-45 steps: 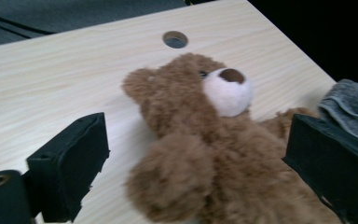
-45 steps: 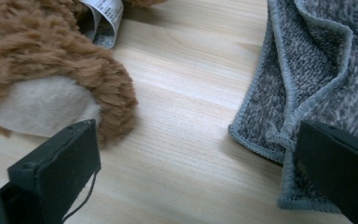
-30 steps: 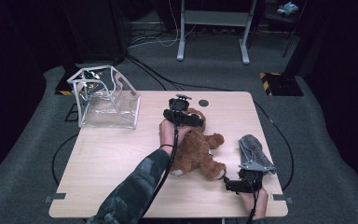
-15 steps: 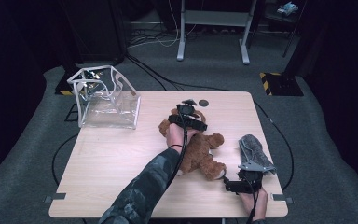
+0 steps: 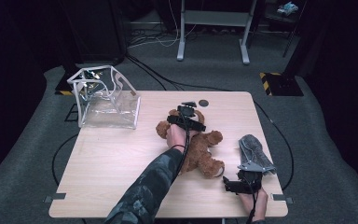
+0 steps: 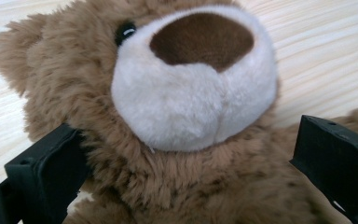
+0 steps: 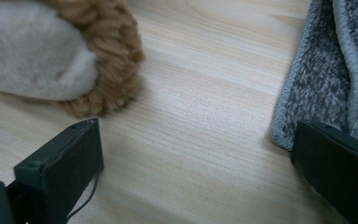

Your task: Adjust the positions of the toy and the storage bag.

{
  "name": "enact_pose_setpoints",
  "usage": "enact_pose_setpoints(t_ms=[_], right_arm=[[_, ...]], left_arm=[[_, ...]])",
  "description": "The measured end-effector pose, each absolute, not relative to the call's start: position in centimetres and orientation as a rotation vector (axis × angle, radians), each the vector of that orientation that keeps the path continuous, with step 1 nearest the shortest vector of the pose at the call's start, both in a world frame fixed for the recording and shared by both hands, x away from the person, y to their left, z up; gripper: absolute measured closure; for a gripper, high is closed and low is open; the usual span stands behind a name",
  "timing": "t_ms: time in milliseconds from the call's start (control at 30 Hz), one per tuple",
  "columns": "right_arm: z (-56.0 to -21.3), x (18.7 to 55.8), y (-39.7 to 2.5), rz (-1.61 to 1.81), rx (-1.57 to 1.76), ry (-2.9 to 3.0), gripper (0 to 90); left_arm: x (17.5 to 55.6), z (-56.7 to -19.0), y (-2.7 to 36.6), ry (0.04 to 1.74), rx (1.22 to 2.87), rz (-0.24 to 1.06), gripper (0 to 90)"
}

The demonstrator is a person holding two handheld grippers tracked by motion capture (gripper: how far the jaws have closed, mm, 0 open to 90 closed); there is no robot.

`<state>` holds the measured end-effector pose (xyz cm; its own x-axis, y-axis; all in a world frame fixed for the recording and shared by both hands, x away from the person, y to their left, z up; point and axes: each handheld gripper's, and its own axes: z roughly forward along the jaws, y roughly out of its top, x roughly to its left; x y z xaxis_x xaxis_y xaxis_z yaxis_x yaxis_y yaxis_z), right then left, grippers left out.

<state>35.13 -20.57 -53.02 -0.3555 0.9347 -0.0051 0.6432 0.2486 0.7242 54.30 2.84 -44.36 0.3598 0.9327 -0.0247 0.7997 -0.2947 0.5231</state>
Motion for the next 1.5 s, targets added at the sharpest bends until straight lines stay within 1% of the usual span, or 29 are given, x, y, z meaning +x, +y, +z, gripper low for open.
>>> enact_pose_setpoints(t_ms=[100,200,300,367,400,467,533,633,700,800,867,1000,1133,1500], right_arm=[[-53.0,35.1,-20.6,0.889,1.432,2.093,1.5],[-53.0,35.1,-20.6,0.888,1.437,2.092,1.7],[-53.0,35.1,-20.6,0.89,1.438,2.094,1.9],[-53.0,35.1,-20.6,0.892,1.444,2.092,2.1],[-53.0,35.1,-20.6,0.892,1.445,2.09,2.3],[-53.0,35.1,-20.6,0.893,1.445,2.087,2.7],[-53.0,35.1,-20.6,0.896,1.445,2.088,2.9],[-53.0,35.1,-20.6,0.901,1.453,2.077,3.6],[-53.0,35.1,-20.6,0.905,1.452,2.076,3.8],[-53.0,35.1,-20.6,0.906,1.455,2.077,3.8],[-53.0,35.1,-20.6,0.905,1.455,2.075,3.9],[-53.0,35.1,-20.6,0.905,1.456,2.073,4.3],[-53.0,35.1,-20.6,0.903,1.454,2.074,4.7],[-53.0,35.1,-20.7,0.905,1.452,2.07,4.8]], left_arm=[[54.2,-45.4,3.3,1.522,2.186,0.435,1.5],[53.9,-45.9,4.0,1.527,2.142,0.441,8.9],[53.6,-46.4,4.3,1.502,2.115,0.442,19.8],[53.2,-46.7,4.5,1.493,2.084,0.439,29.8],[53.1,-46.8,4.6,1.474,2.087,0.446,36.4],[52.9,-46.7,4.6,1.452,2.085,0.447,45.0],[52.6,-46.7,4.7,1.447,2.07,0.444,50.3],[52.3,-46.5,4.9,1.411,2.062,0.47,55.5],[52.1,-46.2,5.1,1.384,2.058,0.482,57.9],[51.8,-45.7,5.5,1.366,2.044,0.474,59.0],[51.7,-45.4,6.0,1.349,2.02,0.474,59.1],[51.0,-44.0,6.4,1.299,1.942,0.521,59.0],[50.3,-42.5,6.9,1.226,1.9,0.565,58.8],[48.4,-39.2,9.3,1.082,1.778,0.631,57.8]])
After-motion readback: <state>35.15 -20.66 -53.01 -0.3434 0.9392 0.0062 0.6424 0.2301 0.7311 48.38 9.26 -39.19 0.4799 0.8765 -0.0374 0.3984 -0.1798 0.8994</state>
